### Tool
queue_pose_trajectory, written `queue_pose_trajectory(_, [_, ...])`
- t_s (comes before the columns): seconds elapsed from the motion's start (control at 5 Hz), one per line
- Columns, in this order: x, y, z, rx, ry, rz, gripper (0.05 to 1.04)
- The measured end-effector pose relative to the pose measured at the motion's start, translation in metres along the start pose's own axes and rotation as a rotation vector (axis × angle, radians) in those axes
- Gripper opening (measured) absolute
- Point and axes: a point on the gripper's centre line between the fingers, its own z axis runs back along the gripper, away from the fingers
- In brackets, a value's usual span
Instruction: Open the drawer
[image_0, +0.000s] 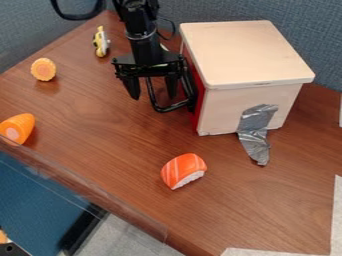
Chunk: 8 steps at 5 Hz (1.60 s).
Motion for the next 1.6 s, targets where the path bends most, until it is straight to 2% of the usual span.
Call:
queue_pose_trajectory(0.4, [-0.003,0.005,-0.010,0.040,-0.004,0.032,0.364])
queue_pose_trajectory(0.6, [-0.006,0.012,-0.012,0.048,0.001,0.056,0.215])
queue_pose_trajectory(0.8, [-0.011,0.028,-0.009,0.082,-0.003,0.115,0.182])
queue_pose_trajectory(1.2, [-0.010,0.062,0.001,0.109,0.019,0.196,0.152])
queue_pose_trajectory(1.6, [-0.008,0.087,0.009,0.111,0.039,0.225,0.137])
